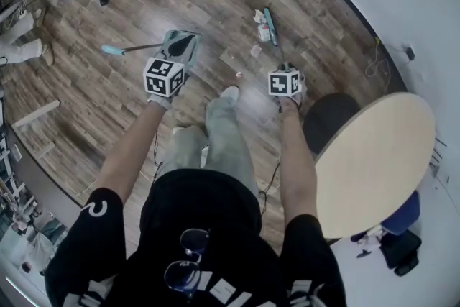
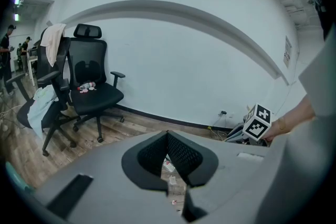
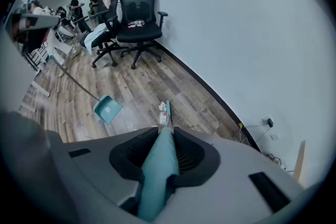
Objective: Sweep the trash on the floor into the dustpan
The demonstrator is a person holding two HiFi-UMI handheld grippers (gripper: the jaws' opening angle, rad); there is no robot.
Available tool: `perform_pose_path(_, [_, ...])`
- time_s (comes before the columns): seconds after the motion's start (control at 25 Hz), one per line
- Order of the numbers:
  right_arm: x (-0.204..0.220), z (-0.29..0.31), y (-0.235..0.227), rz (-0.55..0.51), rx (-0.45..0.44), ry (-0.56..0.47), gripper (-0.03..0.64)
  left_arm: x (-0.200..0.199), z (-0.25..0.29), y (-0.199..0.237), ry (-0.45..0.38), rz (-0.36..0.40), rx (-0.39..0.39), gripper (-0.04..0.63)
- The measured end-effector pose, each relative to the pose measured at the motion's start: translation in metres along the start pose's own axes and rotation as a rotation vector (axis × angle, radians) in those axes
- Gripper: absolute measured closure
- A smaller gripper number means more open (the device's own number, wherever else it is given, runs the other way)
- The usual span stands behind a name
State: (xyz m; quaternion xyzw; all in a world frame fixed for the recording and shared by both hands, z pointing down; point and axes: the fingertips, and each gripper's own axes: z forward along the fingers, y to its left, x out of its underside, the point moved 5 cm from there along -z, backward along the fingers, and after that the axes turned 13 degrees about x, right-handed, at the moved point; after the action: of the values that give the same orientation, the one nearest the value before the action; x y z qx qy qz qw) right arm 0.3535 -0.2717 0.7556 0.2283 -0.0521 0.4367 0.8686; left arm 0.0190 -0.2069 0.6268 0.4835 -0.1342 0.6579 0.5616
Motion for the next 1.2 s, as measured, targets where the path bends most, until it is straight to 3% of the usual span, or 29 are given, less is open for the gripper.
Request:
perform_pose_path(0.36, [-0.011, -0.013, 0.038, -0.174, -0.023, -0.031, 0.532, 0.014, -0.034, 0.015, -0.021, -0.029, -0.049, 0.598])
perform_pose_path(0.76, [-0.006, -0.034, 0.077, -0.227, -0.059, -0.039, 0.532, 0.028, -0.075, 0.032, -0.042, -0.051, -0.078, 0.598])
perform_pose_path(1.2, [0.013, -0.076, 0.17, -0.239, -0.058, -0.016, 0.532, 0.065, -0.152, 0.075, -0.039, -0.058, -0.061, 0.598])
